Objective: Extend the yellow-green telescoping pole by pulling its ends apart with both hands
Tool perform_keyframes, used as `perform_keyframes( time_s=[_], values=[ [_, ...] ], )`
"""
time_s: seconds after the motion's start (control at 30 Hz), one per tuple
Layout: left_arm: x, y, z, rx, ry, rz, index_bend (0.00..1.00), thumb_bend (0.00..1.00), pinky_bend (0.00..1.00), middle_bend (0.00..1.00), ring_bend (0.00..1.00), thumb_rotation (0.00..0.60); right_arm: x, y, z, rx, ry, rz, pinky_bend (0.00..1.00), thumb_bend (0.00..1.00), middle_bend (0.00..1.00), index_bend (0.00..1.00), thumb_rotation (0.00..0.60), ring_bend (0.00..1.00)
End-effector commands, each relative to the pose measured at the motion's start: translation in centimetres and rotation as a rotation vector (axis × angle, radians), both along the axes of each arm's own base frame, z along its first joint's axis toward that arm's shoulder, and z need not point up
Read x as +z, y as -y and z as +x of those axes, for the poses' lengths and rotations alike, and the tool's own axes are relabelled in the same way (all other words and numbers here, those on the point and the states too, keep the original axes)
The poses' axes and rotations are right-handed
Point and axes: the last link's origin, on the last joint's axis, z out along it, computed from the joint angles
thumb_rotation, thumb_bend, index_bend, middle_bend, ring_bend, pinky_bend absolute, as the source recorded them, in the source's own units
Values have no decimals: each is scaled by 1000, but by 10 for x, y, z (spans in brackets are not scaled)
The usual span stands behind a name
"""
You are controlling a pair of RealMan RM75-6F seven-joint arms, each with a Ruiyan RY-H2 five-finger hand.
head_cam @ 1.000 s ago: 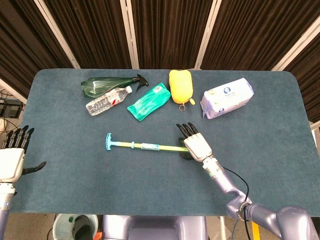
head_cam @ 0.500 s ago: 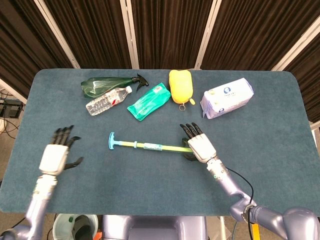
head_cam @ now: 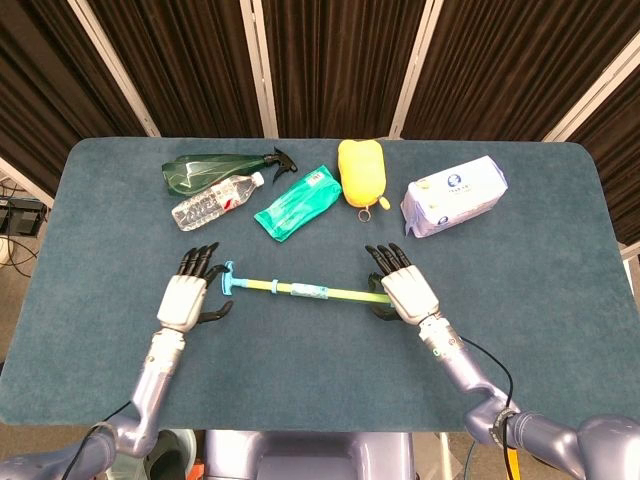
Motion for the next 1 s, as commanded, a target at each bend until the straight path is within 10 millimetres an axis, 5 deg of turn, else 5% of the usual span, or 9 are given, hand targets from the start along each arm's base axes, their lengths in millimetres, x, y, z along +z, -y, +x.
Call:
perform_keyframes(
  time_s=[0.03,0.77,1.0],
  values=[
    [-15,-9,17,-28,20,2,294,263,20,0,0,600,5,1,-2,-9,4,-4,0,432,57,736,600,0],
    [-63,-46,47,26,-82,-55,280,332,20,0,0,600,35,5,-14,-36,6,-18,0,434,58,738,600,0],
    [-64,-53,52,34,-79,-68,513,438,21,4,0,600,42,6,-16,-34,-4,-29,0,436,57,738,600,0]
  ],
)
